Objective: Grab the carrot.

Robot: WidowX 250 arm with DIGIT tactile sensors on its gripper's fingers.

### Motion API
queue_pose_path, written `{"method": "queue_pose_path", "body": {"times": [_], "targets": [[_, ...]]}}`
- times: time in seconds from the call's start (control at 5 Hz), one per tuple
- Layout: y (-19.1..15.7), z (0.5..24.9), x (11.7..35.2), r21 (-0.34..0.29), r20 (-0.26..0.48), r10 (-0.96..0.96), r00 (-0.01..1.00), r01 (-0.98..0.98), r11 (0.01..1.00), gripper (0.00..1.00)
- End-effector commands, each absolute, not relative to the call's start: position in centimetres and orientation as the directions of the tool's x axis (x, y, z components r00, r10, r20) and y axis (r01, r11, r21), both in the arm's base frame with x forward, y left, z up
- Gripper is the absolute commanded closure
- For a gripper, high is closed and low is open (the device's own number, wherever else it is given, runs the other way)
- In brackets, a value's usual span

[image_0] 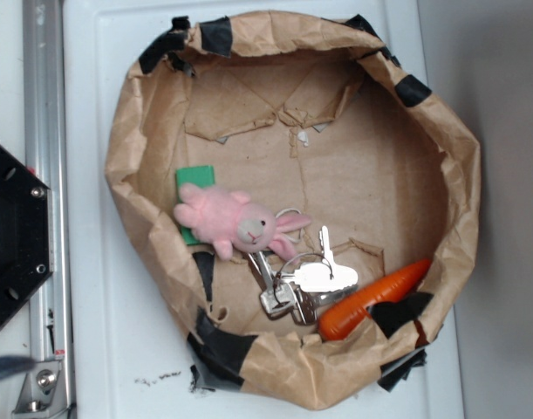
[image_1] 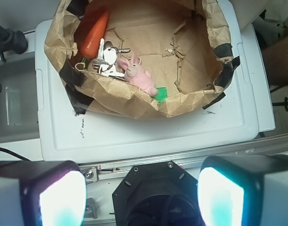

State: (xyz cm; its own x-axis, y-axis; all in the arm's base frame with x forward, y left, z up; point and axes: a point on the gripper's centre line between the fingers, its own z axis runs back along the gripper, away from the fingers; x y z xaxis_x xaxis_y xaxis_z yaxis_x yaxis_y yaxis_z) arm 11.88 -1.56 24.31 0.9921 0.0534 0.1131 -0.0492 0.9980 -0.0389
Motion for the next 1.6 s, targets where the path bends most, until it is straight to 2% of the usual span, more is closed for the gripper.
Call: {"method": "queue_pose_path", "body": {"times": [0.0, 0.2, 0.4, 0.6, 0.8, 1.0, 1.2, 1.4], "targets": [[-1.6, 24.3, 11.9, -0.039, 0.113, 0.053, 0.992, -0.049, 0.998, 0.0], [-0.7, 21.0, 16.9, -0.195, 0.266, 0.091, 0.96, -0.039, 0.98, 0.0], [-0.9, 19.4, 21.2, -0.211, 0.316, 0.14, 0.938, -0.074, 0.975, 0.0], [-1.2, 17.2, 23.7, -0.246, 0.324, 0.169, 0.931, -0.09, 0.965, 0.0], [-1.8, 13.8, 26.4, -0.2, 0.314, 0.189, 0.931, -0.13, 0.971, 0.0], [-2.5, 11.2, 28.0, -0.173, 0.312, 0.176, 0.934, -0.126, 0.977, 0.0], [-2.5, 8.8, 29.8, -0.171, 0.28, 0.178, 0.943, -0.133, 0.976, 0.0], [-4.7, 8.3, 31.0, -0.224, 0.274, 0.136, 0.952, -0.075, 0.972, 0.0]]}}
